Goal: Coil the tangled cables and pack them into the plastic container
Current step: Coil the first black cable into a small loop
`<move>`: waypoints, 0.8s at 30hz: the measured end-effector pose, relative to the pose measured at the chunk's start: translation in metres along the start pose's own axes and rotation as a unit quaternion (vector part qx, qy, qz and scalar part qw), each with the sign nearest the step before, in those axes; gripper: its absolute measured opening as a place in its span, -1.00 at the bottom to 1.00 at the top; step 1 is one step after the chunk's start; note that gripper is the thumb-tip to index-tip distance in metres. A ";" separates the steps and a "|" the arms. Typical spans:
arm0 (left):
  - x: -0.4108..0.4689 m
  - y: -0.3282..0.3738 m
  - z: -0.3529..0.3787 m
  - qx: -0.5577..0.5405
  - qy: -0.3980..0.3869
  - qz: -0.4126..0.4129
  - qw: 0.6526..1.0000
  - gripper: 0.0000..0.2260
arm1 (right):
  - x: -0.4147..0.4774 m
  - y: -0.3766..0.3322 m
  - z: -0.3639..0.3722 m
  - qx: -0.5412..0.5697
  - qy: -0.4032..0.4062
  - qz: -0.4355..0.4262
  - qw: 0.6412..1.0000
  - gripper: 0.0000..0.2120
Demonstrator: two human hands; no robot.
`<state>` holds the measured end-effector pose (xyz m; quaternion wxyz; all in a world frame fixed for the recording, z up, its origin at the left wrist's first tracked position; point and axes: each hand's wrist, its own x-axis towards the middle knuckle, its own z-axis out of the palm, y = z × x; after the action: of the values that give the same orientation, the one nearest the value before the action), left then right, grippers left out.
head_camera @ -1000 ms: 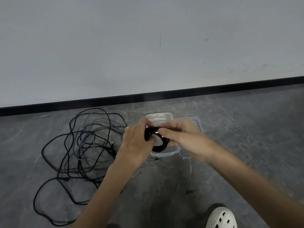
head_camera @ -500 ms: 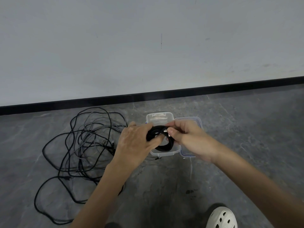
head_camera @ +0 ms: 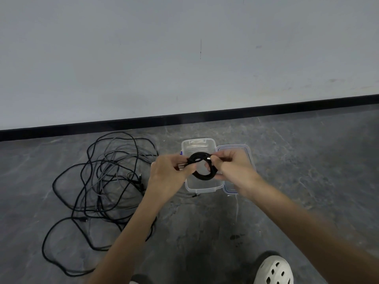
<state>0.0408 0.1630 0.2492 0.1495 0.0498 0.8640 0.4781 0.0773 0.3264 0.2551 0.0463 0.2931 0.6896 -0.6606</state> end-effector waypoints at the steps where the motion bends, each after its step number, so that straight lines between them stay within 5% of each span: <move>1: 0.002 -0.007 0.006 -0.004 0.023 -0.025 0.999 -0.85 | 0.005 0.009 0.005 -0.020 0.013 0.010 1.000 -0.85; 11: 0.023 -0.100 0.095 0.121 0.045 -0.132 0.983 -0.86 | 0.061 0.135 0.030 -0.192 0.082 0.042 0.977 -0.84; 18: 0.037 -0.154 0.138 0.168 0.019 -0.140 0.976 -0.90 | 0.086 0.208 0.043 -0.189 0.140 0.094 0.967 -0.89; 24: 0.040 -0.200 0.162 0.135 0.019 -0.143 0.980 -0.84 | 0.106 0.254 0.041 -0.164 0.093 0.104 0.977 -0.88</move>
<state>0.0641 0.1955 -0.0080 0.1924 -0.0637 0.9216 0.3311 0.0956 0.3132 -0.0225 0.0978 0.4119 0.7553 -0.5002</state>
